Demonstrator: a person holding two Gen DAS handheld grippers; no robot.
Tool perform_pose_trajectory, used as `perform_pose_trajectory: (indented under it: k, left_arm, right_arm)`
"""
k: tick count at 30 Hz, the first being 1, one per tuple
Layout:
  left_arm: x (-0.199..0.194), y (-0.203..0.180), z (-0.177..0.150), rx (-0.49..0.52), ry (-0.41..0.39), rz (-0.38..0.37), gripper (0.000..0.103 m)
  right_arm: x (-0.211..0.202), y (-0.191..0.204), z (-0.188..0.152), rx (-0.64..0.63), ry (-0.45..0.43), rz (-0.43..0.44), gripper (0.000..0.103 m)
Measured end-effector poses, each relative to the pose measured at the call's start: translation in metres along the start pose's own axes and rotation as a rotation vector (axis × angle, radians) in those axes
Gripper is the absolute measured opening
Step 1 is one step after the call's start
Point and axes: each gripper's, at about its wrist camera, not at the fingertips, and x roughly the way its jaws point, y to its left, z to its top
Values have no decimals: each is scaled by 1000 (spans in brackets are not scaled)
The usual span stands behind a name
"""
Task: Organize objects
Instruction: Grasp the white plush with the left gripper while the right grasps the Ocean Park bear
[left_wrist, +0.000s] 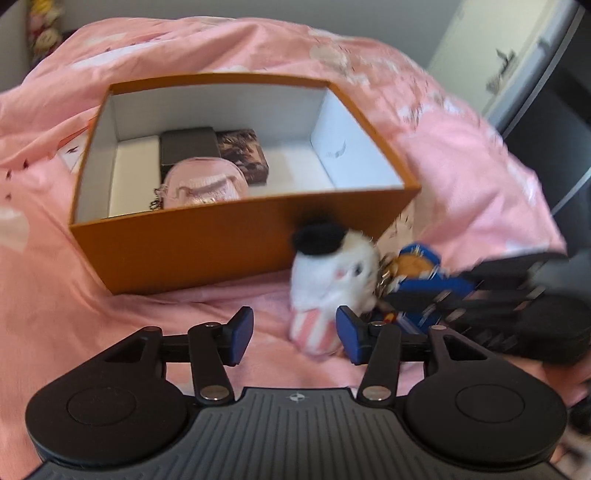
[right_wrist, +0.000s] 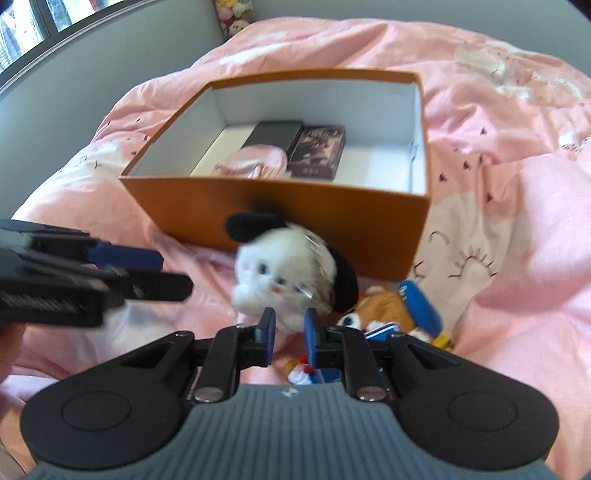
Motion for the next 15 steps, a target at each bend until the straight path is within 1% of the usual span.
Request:
perform_pose_trajectory:
  k: [3, 5, 7, 9, 10, 12, 13, 14, 15]
  left_arm:
    - [12, -8, -2, 63, 28, -14, 61]
    - [17, -12, -3, 87, 30, -31, 61]
    - [21, -14, -2, 108, 28, -42, 62]
    - [25, -16, -1, 123, 23, -49, 66]
    - [26, -16, 0, 127, 19, -51, 67]
    - [31, -17, 4, 140, 16, -55, 69]
    - [33, -18, 5, 146, 15, -57, 70]
    - [36, -18, 7, 147, 15, -56, 70]
    - [39, -17, 8, 144, 17, -56, 71]
  right_arm:
    - [-13, -7, -2, 28, -18, -21, 19]
    - [-17, -15, -8, 63, 2, -35, 20]
    - [-19, -22, -14, 107, 23, -69, 21]
    - [-23, -32, -22, 160, 33, -90, 30]
    - [-22, -38, -24, 190, 46, -87, 35]
    - [-15, -48, -30, 254, 80, -63, 37]
    - [-10, -50, -33, 275, 94, -52, 40]
    - [-5, -52, -34, 287, 102, -44, 46]
    - [0, -52, -35, 295, 104, -39, 48]
